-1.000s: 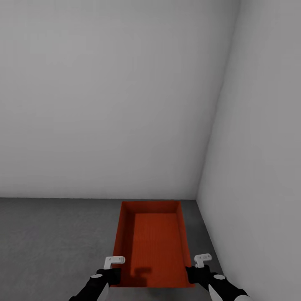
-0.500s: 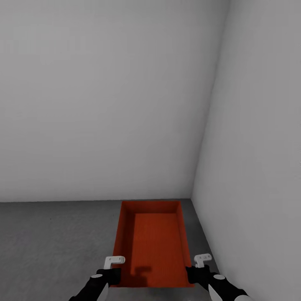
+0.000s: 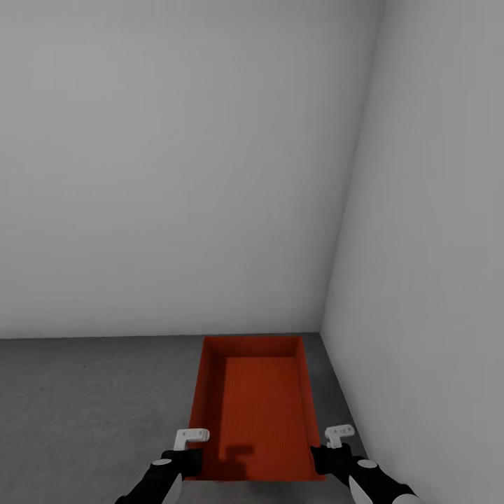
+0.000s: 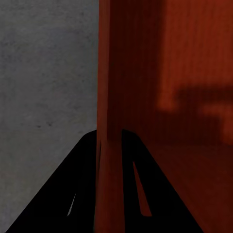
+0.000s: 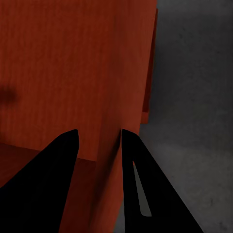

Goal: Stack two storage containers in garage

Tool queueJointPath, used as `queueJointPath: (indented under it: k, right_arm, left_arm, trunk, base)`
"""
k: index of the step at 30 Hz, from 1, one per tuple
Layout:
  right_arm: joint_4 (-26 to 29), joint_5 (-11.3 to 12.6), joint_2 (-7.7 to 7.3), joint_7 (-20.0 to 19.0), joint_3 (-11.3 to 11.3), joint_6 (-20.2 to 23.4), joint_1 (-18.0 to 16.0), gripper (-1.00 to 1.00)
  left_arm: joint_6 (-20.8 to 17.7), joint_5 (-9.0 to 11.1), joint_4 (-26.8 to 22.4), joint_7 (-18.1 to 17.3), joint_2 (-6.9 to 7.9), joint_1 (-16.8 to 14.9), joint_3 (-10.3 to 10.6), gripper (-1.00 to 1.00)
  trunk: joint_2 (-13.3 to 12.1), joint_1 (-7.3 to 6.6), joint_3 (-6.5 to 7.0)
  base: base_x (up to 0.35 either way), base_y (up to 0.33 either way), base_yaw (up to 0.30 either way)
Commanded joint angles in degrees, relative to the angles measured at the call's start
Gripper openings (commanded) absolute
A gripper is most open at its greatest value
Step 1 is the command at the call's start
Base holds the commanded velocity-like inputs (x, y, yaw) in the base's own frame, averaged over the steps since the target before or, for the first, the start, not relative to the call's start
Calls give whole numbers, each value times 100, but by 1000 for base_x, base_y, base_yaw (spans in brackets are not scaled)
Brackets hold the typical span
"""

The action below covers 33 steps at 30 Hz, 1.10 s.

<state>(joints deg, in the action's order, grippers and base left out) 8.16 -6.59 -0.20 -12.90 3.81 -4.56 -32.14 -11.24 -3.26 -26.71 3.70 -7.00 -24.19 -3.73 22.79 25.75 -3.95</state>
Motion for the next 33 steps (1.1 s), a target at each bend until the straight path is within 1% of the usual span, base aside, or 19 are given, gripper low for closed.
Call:
queueJointPath:
  k: [1, 16, 23, 33]
  right_arm:
    - [-16, -60, -112, -310, 32, -28, -3, -100]
    - [-19, -54, -112, -302, 32, -28, -3, -100]
    - [-19, -61, -112, -301, 32, -28, -3, -100]
    - [-22, -70, -112, -301, 32, -28, -3, -100]
  left_arm:
    - [-36, 27, -62, -9, 252, -7, -260, -100]
    - [-36, 27, -57, -9, 247, -7, -254, -100]
    - [-1, 40, 191, -9, 248, -7, -227, -100]
    - [16, 45, 236, -9, 250, -7, -225, -100]
  trunk:
    - [13, 3, -13]
    - [13, 3, -13]
    - [13, 3, -13]
    - [13, 3, -13]
  base:
    - [0, 0, 0]
    - [0, 0, 0]
    - [0, 0, 0]
    - [0, 0, 0]
